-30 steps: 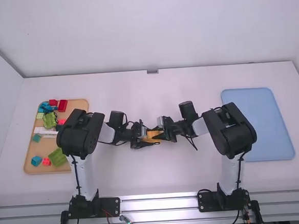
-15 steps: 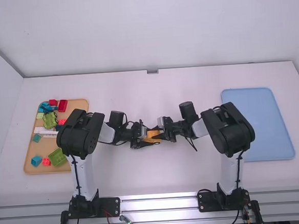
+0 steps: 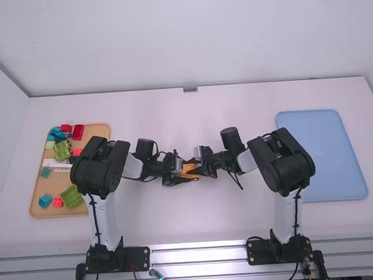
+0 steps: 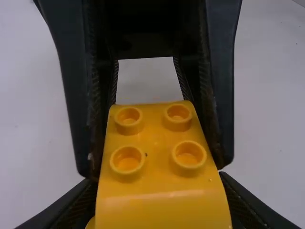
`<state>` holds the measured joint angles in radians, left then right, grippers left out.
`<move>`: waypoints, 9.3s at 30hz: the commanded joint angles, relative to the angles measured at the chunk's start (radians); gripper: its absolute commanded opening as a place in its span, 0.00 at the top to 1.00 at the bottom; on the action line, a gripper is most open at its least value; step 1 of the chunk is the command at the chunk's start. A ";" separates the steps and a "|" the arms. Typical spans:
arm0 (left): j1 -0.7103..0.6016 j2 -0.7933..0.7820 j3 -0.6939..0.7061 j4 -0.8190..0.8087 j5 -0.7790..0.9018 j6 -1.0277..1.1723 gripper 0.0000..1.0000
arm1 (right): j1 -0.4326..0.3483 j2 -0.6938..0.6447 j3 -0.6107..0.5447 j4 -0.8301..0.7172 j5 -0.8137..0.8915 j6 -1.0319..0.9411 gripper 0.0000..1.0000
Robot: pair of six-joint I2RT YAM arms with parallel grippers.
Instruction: Assemble lego blocks to make yellow taxi
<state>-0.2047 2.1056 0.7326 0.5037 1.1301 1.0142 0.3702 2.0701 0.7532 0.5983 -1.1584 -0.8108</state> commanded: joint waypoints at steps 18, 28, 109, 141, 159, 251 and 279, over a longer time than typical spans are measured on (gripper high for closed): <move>-0.003 0.008 -0.005 0.004 0.003 0.004 0.62 | 0.061 0.025 -0.001 -0.126 0.299 0.016 1.00; -0.002 0.008 -0.004 0.005 0.005 0.004 0.64 | 0.082 0.024 0.001 -0.180 0.423 -0.038 1.00; 0.177 -0.604 -0.027 -0.734 -0.126 0.202 0.01 | 0.038 0.082 0.025 0.055 0.208 0.111 0.01; 0.208 -0.615 -0.075 -0.693 -0.130 0.213 0.01 | -0.039 -0.022 0.071 -0.103 0.125 0.129 0.68; 0.205 -0.615 -0.138 -0.491 -0.130 0.206 0.01 | -0.612 -0.337 0.071 -0.469 0.561 0.136 0.76; 0.205 -1.813 -0.486 -0.504 -1.130 -1.014 0.35 | -0.266 -1.116 -0.099 -0.618 1.158 0.811 0.31; 0.205 -2.106 -0.733 -0.504 -1.130 -1.014 0.86 | -0.370 -1.694 -0.677 -0.598 1.158 0.811 0.89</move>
<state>-0.0036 0.0051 0.0101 0.0044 0.0021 -0.0010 -0.0029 0.4038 0.1078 -0.0025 0.0006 -0.0055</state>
